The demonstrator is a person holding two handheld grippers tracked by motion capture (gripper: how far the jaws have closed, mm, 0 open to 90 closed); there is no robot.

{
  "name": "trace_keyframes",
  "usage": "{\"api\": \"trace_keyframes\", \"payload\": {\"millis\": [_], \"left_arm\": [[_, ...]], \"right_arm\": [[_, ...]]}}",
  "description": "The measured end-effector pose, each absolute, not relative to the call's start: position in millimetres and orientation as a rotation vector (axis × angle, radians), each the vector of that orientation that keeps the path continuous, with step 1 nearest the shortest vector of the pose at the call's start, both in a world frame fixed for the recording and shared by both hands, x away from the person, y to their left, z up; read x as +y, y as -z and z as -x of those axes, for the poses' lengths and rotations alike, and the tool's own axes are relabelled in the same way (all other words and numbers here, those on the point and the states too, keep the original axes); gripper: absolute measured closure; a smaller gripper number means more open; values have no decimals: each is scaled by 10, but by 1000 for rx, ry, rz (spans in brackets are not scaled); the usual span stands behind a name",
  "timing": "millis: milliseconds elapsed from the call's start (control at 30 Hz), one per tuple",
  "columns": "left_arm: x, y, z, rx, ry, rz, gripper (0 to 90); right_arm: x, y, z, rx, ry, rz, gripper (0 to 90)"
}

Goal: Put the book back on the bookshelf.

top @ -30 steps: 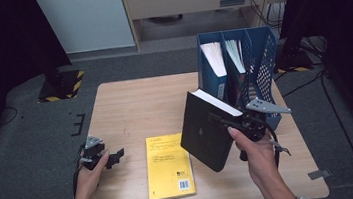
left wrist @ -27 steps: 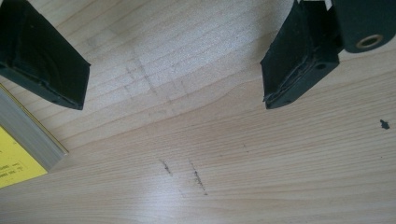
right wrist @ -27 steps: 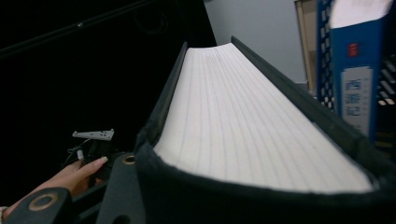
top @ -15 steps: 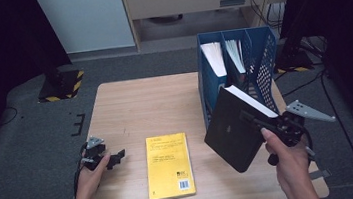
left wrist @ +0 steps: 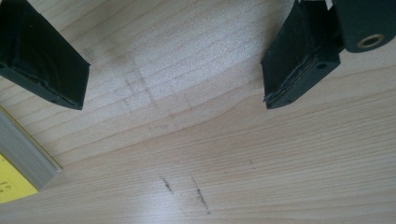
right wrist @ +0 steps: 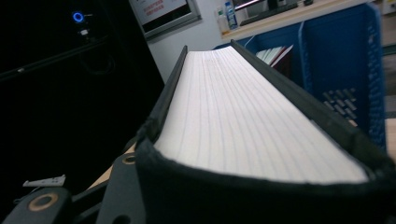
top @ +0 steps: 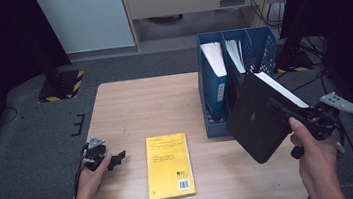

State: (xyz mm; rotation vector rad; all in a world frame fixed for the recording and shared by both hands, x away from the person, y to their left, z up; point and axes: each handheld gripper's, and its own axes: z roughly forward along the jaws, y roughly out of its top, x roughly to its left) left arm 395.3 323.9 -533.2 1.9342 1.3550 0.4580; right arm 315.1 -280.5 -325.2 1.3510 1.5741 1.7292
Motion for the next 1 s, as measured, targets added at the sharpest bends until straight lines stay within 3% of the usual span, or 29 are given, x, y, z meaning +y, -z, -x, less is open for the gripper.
{"api": "trace_keyframes", "payload": {"millis": [1000], "left_arm": [[3191,5358,-3936,1334,-499,-1972,44]], "right_arm": [[-3303,2946,-3395,1441,-1493,-1428,530]]}}
